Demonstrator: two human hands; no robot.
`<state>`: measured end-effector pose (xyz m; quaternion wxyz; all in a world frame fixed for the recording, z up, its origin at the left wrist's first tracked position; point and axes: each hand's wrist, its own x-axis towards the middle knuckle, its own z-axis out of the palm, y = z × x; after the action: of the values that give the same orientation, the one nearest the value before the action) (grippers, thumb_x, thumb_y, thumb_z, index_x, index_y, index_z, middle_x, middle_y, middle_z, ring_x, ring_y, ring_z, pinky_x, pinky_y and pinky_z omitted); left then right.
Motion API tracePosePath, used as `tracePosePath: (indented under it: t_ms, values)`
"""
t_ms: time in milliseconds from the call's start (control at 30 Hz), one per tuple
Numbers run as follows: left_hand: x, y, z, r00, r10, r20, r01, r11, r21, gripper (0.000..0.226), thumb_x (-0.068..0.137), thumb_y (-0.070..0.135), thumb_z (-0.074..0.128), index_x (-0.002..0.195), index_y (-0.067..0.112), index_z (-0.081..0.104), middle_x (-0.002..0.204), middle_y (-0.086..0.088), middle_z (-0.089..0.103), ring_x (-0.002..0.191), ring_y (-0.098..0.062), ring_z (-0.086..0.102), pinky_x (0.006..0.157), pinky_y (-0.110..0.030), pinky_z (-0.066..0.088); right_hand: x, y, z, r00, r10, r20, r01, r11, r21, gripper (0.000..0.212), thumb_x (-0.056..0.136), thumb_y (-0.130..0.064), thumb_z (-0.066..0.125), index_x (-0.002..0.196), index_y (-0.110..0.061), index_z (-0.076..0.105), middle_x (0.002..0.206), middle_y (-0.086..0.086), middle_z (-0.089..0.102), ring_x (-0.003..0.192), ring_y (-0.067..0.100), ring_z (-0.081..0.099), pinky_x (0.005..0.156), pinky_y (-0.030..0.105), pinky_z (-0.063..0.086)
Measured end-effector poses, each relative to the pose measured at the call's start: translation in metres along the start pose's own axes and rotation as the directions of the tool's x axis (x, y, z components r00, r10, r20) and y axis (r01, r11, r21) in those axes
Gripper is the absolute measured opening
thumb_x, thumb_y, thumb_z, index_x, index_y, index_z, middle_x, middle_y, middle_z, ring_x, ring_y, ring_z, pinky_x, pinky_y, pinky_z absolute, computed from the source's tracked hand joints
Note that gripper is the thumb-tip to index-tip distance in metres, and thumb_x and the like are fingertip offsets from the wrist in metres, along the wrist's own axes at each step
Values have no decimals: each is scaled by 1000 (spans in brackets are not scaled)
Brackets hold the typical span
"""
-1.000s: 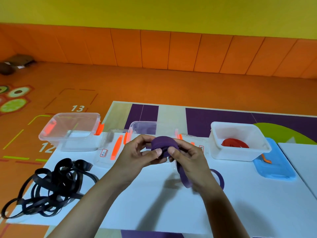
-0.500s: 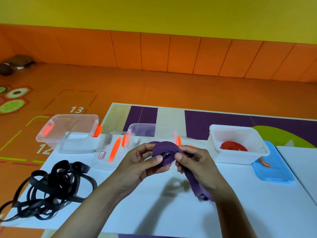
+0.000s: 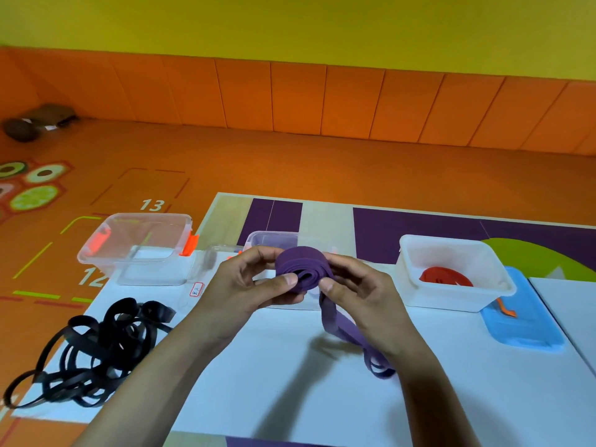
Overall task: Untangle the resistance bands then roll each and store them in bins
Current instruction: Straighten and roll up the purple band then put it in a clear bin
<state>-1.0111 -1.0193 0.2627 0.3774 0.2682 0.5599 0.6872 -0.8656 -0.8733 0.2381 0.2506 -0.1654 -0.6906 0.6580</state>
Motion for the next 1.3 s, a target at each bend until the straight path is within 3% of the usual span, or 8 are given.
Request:
tracePosePath:
  t_ms: [267, 367, 467, 600, 867, 1000, 1167, 1300]
  values:
    - [0, 0, -5, 999, -2, 40, 6, 996, -87, 20, 81, 4, 72, 96, 17, 77, 108, -15, 72, 89, -35, 73, 78, -36, 61, 2, -4, 4, 999, -40, -12, 40, 997, -60, 31, 90, -15, 75, 120, -22, 70, 117, -6, 75, 116, 14, 68, 104, 30, 49]
    - [-2, -4, -3, 997, -22, 71, 32, 990, -139, 22, 83, 3, 70, 104, 8, 70, 110, -18, 71, 92, -36, 73, 79, -36, 61, -1, -2, 12, 999, -26, -29, 27, 999, 18, 19, 92, -17, 71, 111, -18, 73, 97, -2, 76, 87, 13, 69, 84, 29, 54]
    - [-3, -3, -5, 999, -24, 25, 23, 998, 65, 22, 91, -1, 70, 111, 2, 62, 112, -15, 70, 91, -36, 75, 79, -34, 61, -1, -2, 15, 999, -15, -51, 13, 999, -37, 13, 94, -11, 69, 103, -18, 76, 80, -12, 71, 69, 3, 60, 70, 16, 47]
    - [0, 0, -15, 999, 34, 32, -45, 852, 522, 28, 91, 12, 74, 113, 26, 64, 101, 2, 71, 69, -27, 73, 69, -36, 62, 2, -1, 13, 1000, 3, -16, -6, 985, -175, 18, 88, -13, 78, 101, -26, 79, 91, -9, 75, 81, 3, 65, 76, 13, 46]
    - [3, 3, -26, 995, 93, 48, -105, 901, 420, 18, 91, 13, 73, 109, 15, 73, 93, -9, 70, 54, -33, 65, 56, -37, 56, 9, 1, 14, 982, 109, 154, -77, 976, -205, 17, 93, -12, 73, 104, -25, 76, 92, -7, 73, 80, 2, 62, 79, 17, 48]
    - [4, -4, -23, 985, 158, -64, -120, 908, 401, 19, 91, 13, 73, 109, 19, 73, 90, -8, 72, 53, -35, 65, 56, -36, 58, 12, 40, 13, 889, 389, 243, -263, 866, -425, 20, 94, -19, 67, 105, -35, 69, 107, -9, 72, 97, 7, 67, 91, 26, 54]
    - [10, 6, -18, 950, 268, -163, -199, 917, 347, 17, 94, 13, 69, 110, 19, 71, 92, 3, 74, 50, -30, 66, 55, -38, 61, 1, 116, 11, 831, 555, 38, -424, 676, -602, 16, 90, -22, 56, 94, -31, 69, 86, -5, 71, 64, 11, 58, 55, 21, 46]
    - [10, 7, -23, 939, 307, -154, -219, 880, 422, 20, 93, 16, 71, 113, 20, 71, 95, 3, 72, 52, -33, 68, 58, -38, 61, -56, 207, -10, 776, 603, -184, -545, 495, -677, 11, 94, -31, 57, 101, -34, 66, 94, -5, 72, 87, 20, 68, 84, 38, 57]
